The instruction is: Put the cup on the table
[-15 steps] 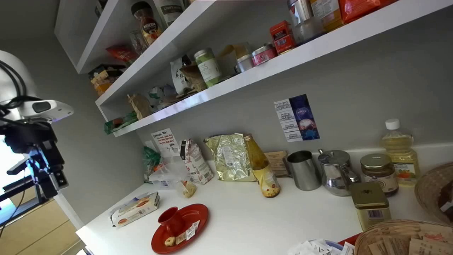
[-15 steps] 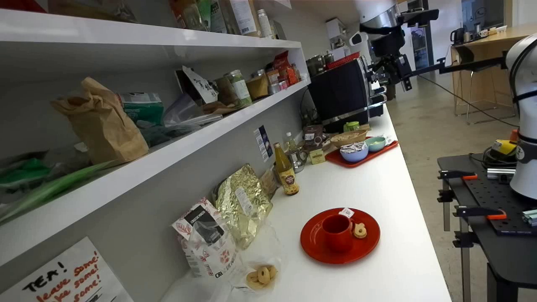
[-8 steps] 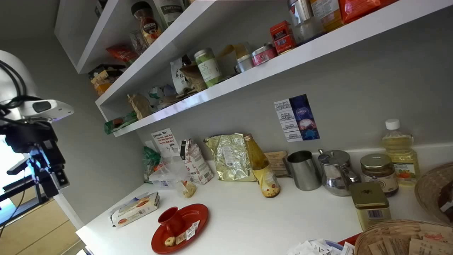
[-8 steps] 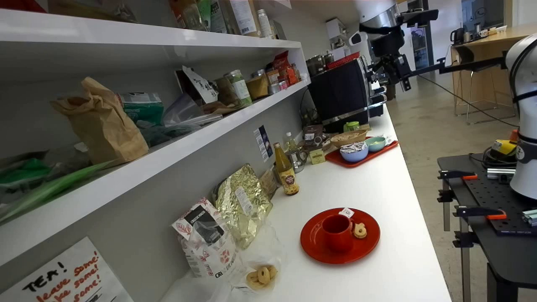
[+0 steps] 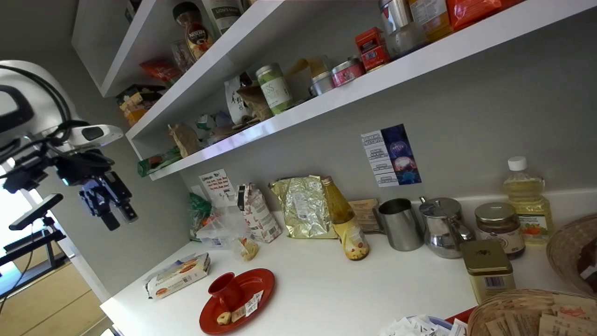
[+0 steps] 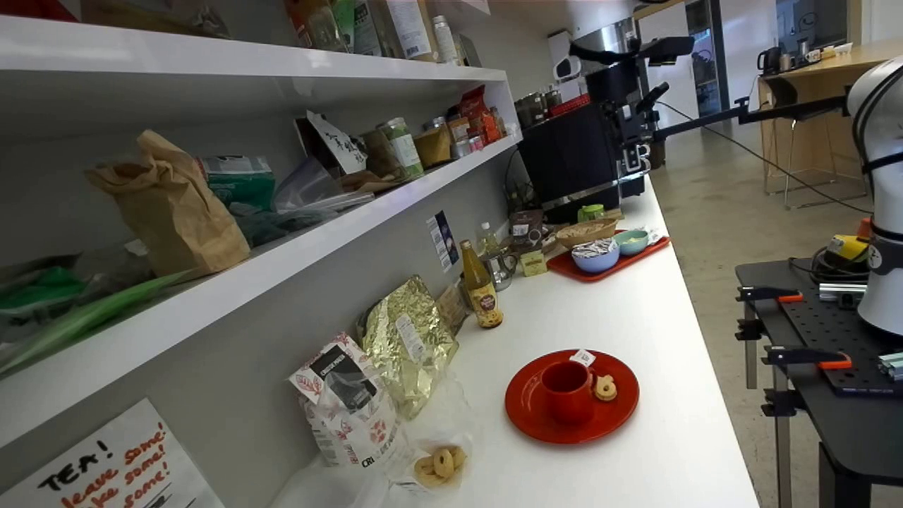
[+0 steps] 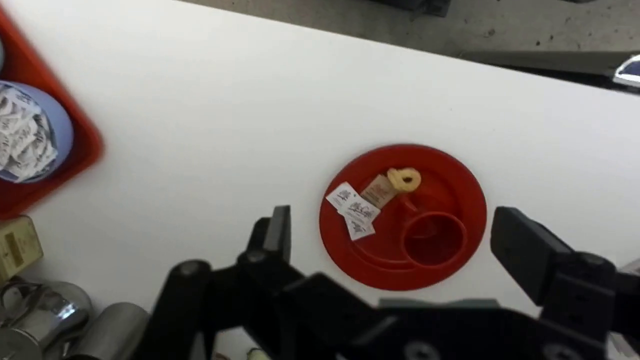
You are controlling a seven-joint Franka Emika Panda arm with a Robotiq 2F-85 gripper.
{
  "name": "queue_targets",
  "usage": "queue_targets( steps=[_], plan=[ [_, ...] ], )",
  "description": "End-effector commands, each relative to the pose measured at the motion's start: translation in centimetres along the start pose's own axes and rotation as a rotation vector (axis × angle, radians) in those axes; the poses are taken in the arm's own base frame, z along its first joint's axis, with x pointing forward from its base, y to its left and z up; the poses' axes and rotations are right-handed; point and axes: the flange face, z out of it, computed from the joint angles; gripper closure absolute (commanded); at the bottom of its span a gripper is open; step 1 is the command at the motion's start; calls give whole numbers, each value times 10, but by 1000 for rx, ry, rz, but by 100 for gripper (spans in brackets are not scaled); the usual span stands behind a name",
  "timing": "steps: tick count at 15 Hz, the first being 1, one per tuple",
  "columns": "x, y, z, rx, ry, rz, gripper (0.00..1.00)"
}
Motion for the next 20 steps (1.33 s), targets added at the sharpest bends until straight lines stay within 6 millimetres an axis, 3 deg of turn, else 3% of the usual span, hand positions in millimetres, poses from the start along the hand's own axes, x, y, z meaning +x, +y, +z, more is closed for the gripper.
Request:
queue_targets(
  steps=[1,4,9,14,20],
  plan=[
    [62,-5,13,87,13,33,0],
    [100,-11,31,137,-4,47,0],
    [152,-24,89,156,-121,105,0],
    [182,-41,141,157,-226,151,0],
    [207,-71,175,165,-282,182,0]
  ],
)
